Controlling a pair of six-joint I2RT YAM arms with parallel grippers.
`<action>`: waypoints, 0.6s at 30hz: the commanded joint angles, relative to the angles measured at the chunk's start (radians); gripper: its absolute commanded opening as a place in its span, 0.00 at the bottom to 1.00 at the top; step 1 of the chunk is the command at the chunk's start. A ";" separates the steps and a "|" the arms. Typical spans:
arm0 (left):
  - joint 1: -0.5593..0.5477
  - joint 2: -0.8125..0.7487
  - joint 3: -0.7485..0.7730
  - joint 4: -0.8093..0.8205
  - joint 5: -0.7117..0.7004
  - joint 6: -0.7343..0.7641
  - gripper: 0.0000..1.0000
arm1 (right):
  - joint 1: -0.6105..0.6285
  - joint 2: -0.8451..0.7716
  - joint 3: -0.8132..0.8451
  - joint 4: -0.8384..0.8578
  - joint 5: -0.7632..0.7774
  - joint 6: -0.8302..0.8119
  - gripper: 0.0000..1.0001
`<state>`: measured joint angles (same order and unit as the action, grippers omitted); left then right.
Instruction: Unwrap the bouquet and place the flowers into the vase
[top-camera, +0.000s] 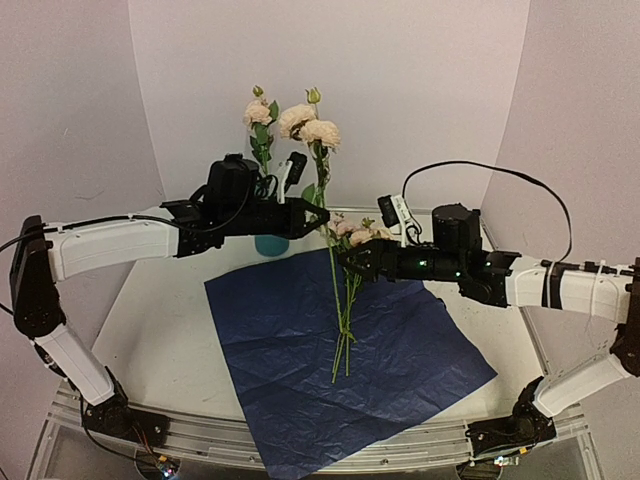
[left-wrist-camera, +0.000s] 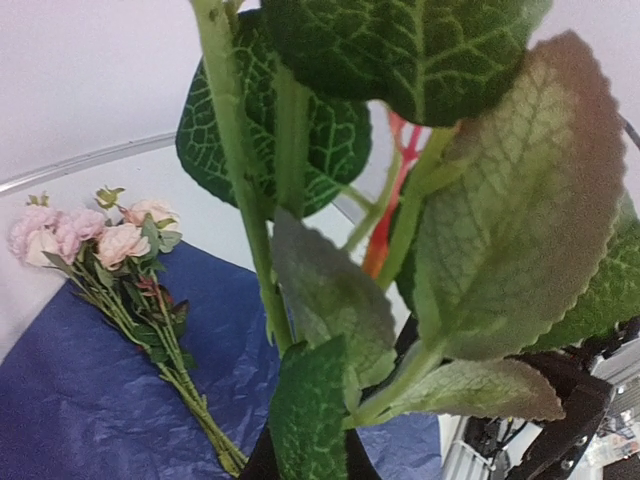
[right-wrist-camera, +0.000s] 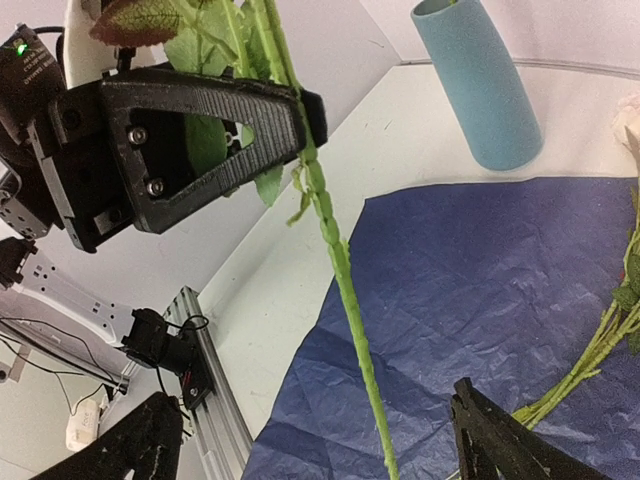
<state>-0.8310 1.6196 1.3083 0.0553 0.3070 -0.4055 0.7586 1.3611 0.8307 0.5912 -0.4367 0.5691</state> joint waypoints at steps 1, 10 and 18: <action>0.006 -0.114 0.062 -0.068 -0.228 0.171 0.00 | 0.005 -0.071 -0.011 0.014 0.064 -0.012 0.94; 0.124 -0.044 0.275 -0.105 -0.458 0.339 0.00 | 0.005 -0.093 -0.022 0.011 0.073 -0.008 0.94; 0.204 0.058 0.461 -0.021 -0.531 0.478 0.00 | 0.005 -0.153 -0.042 -0.024 0.106 -0.038 0.93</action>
<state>-0.6218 1.6280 1.6675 -0.0404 -0.1442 -0.0515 0.7586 1.2642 0.8028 0.5699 -0.3552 0.5612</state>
